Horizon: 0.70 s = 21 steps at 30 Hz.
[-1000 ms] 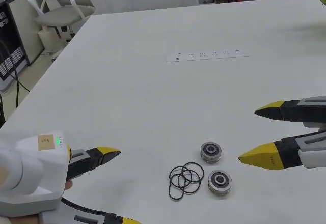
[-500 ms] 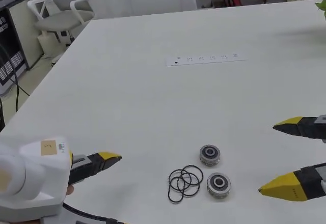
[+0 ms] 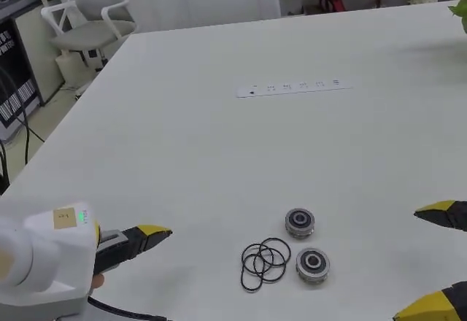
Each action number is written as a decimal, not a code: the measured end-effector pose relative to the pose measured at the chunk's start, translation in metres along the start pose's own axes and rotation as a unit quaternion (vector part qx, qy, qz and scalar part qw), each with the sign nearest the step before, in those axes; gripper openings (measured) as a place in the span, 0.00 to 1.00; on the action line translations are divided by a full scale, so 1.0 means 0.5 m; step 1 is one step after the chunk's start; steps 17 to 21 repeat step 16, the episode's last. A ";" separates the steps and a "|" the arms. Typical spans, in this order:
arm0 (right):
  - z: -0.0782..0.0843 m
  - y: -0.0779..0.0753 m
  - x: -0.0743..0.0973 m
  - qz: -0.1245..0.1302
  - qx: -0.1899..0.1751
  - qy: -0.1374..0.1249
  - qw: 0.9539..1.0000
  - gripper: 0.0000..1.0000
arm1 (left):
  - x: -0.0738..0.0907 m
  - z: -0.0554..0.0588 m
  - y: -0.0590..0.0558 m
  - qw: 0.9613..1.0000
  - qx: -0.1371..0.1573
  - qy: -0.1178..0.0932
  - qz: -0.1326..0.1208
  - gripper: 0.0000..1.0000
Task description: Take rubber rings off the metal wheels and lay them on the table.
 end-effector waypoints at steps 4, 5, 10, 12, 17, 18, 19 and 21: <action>0.019 0.006 0.000 0.001 -0.010 0.008 1.000 1.00 | 0.000 0.002 0.000 1.000 0.003 0.000 -0.002 0.99; 0.021 0.007 0.000 0.001 -0.011 0.008 1.000 1.00 | 0.000 0.002 0.000 1.000 0.004 0.001 -0.003 0.99; 0.025 0.009 -0.001 0.003 -0.017 0.006 1.000 1.00 | 0.001 0.005 -0.001 1.000 0.005 0.000 -0.004 0.99; 0.026 0.011 -0.002 0.003 -0.018 0.005 1.000 1.00 | 0.001 0.007 0.000 1.000 0.007 0.000 -0.005 0.99; 0.028 0.012 -0.002 0.004 -0.020 0.006 1.000 1.00 | 0.001 0.009 0.000 1.000 0.008 -0.001 -0.006 0.99; 0.028 0.012 -0.002 0.004 -0.020 0.006 1.000 1.00 | 0.001 0.009 0.000 1.000 0.008 -0.001 -0.006 0.99; 0.028 0.012 -0.002 0.004 -0.020 0.006 1.000 1.00 | 0.001 0.009 0.000 1.000 0.008 -0.001 -0.006 0.99; 0.028 0.012 -0.002 0.004 -0.020 0.006 1.000 1.00 | 0.001 0.009 0.000 1.000 0.008 -0.001 -0.006 0.99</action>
Point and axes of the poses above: the centre of the closed fingertips' face, and the gripper's own axes: x roughly backward along the fingers, y roughly to its left, z roughly out of its underside, the point moved 5 cm from there along x, roughly backward along the fingers, and after that the axes turned 4 degrees about -z, right-handed, at the moved point
